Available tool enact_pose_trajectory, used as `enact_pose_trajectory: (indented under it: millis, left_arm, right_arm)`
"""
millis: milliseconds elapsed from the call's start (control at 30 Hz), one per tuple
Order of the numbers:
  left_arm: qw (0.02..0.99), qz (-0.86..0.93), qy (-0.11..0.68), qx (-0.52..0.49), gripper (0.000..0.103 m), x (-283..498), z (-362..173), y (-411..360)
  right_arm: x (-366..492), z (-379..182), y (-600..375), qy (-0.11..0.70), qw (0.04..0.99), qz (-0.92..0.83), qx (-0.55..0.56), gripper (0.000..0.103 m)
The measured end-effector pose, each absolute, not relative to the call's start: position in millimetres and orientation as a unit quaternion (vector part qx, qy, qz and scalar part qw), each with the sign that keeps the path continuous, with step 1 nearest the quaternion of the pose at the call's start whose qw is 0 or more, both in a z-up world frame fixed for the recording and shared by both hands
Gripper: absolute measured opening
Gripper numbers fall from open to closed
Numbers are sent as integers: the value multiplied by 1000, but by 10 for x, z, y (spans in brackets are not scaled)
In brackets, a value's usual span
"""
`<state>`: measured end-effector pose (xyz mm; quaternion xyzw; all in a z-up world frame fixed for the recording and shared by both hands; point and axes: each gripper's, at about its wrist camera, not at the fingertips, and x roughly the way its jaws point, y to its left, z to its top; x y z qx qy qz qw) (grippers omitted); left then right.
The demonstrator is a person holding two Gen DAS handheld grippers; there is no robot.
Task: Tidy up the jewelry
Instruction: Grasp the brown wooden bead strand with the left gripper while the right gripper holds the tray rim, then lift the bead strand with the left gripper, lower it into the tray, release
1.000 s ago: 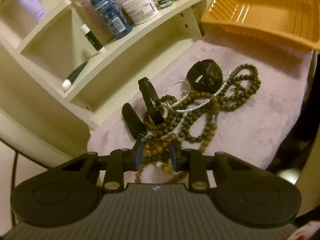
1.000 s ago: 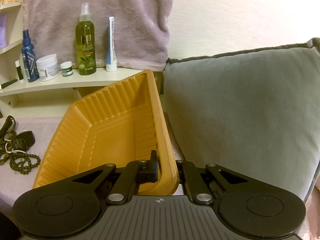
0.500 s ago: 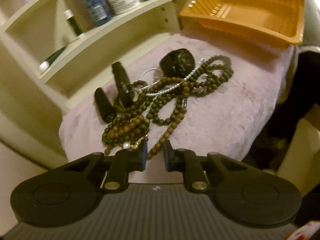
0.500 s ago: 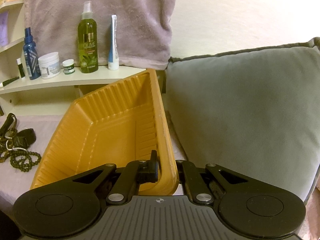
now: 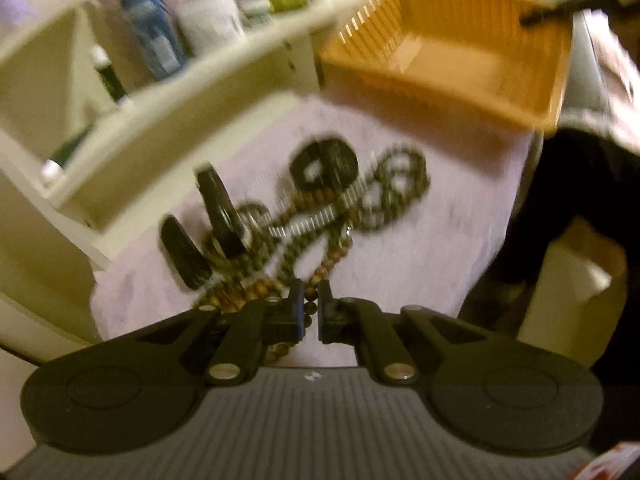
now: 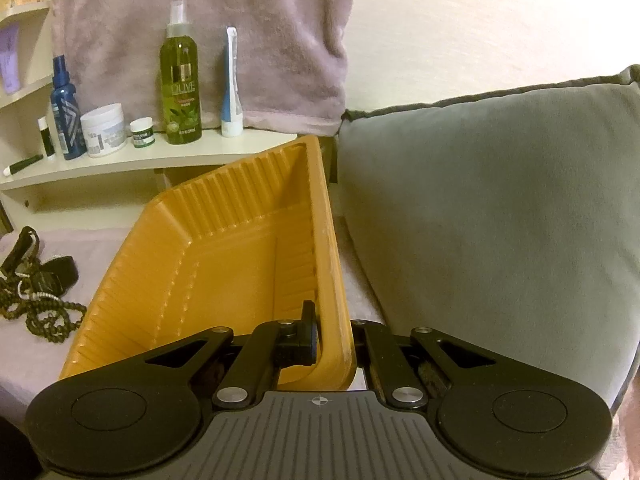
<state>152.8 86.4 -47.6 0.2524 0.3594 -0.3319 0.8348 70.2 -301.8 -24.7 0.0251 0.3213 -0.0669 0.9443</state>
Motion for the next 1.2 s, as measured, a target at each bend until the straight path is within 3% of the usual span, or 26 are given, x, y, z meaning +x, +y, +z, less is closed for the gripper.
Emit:
enact_pose_trajectory:
  millis: [500,1200]
  left_arm:
    - [900,-286,277,177,5,1641,829,889]
    - [914,-294,211,180,5,1700,1516,505]
  right_arm:
    - [680,-241,-3009,308,949,-59,37,5]
    - [635,-171,-3051,295,953,-54,46,5]
